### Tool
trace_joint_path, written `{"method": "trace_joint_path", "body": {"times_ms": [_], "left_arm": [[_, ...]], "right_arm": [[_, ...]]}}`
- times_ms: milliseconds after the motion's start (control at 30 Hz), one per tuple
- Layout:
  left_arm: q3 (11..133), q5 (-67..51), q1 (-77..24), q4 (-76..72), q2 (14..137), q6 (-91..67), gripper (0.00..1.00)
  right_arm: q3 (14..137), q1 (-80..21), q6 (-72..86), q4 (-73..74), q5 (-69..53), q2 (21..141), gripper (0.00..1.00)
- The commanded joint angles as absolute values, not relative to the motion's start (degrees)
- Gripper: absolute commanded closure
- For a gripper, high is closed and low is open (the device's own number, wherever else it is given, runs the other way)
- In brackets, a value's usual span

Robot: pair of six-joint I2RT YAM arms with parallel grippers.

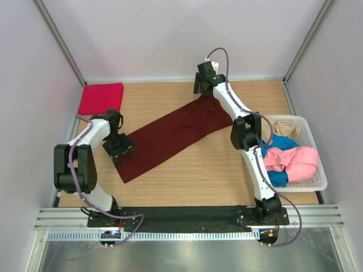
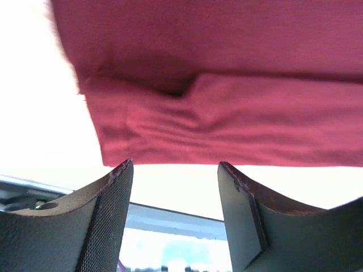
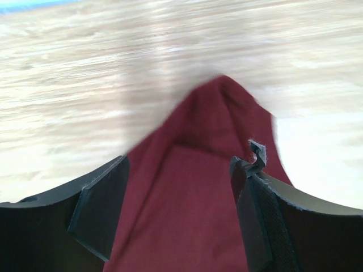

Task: Fold and stack the t-shirts
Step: Fold the tshirt

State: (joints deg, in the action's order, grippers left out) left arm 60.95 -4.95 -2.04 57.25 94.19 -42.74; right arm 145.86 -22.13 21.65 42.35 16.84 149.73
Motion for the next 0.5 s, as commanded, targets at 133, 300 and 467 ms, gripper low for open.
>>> {"method": "trace_joint_path", "body": {"times_ms": [133,300,467], "left_arm": [[68.5,-2.7,-1.6,62.5,83.3,-39.0,0.37],[71.3,-5.6,-1.8,60.6,78.5,-37.5,0.36],[71.6,-7.3,-2.5,58.5,76.5,-35.9,0.36]], "right_arm": [[135.2,-22.9,35.4,55.1,20.8,130.6,0.21],[127.2,-25.1,43.3,56.2,19.5,128.3,0.20],[126.5,-27.0,52.9,58.6,23.3,131.6,0.19]]}}
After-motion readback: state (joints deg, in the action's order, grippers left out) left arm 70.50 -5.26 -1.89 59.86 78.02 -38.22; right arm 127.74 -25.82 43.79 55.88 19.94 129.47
